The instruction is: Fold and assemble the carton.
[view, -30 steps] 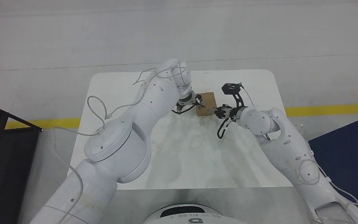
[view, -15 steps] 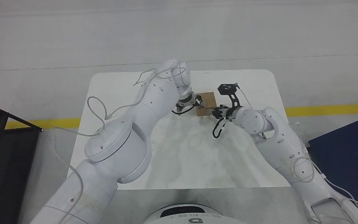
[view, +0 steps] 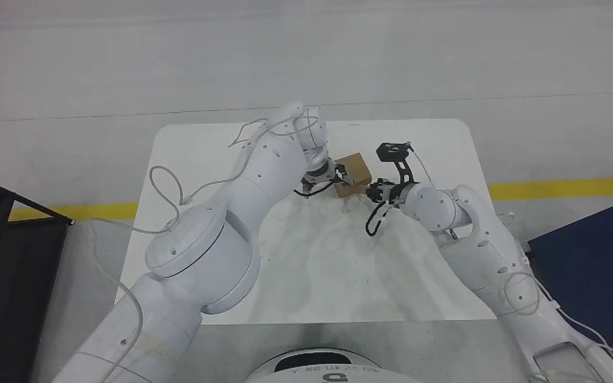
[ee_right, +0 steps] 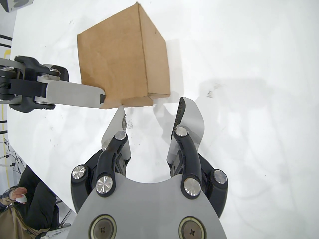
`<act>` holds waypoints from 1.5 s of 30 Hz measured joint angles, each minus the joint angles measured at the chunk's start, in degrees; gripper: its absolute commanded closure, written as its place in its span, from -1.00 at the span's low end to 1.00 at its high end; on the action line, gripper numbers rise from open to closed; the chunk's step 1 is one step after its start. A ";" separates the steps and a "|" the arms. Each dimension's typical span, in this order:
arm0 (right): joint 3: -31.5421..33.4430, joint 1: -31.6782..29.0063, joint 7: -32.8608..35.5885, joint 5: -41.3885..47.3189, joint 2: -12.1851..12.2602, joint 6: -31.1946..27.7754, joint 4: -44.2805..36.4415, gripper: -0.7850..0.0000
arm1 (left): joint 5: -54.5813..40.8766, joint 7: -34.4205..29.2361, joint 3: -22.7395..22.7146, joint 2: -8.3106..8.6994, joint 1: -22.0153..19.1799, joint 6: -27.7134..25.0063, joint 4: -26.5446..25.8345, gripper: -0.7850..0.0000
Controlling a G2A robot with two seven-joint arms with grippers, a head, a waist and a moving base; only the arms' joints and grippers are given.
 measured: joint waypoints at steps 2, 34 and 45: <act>-0.77 0.59 0.28 -0.35 -0.24 0.11 0.49 -0.06 | 0.06 0.02 -0.16 -0.01 0.00 -0.12 0.05 -1.00; 13.38 -8.04 -0.47 12.86 1.38 -12.25 -10.10 0.07 | -16.76 8.98 -12.45 5.35 -2.54 3.62 2.58 -1.00; 13.32 -7.38 3.84 12.55 1.66 -12.97 -11.76 0.13 | -16.93 13.63 -13.34 5.77 -2.07 7.99 0.91 -1.00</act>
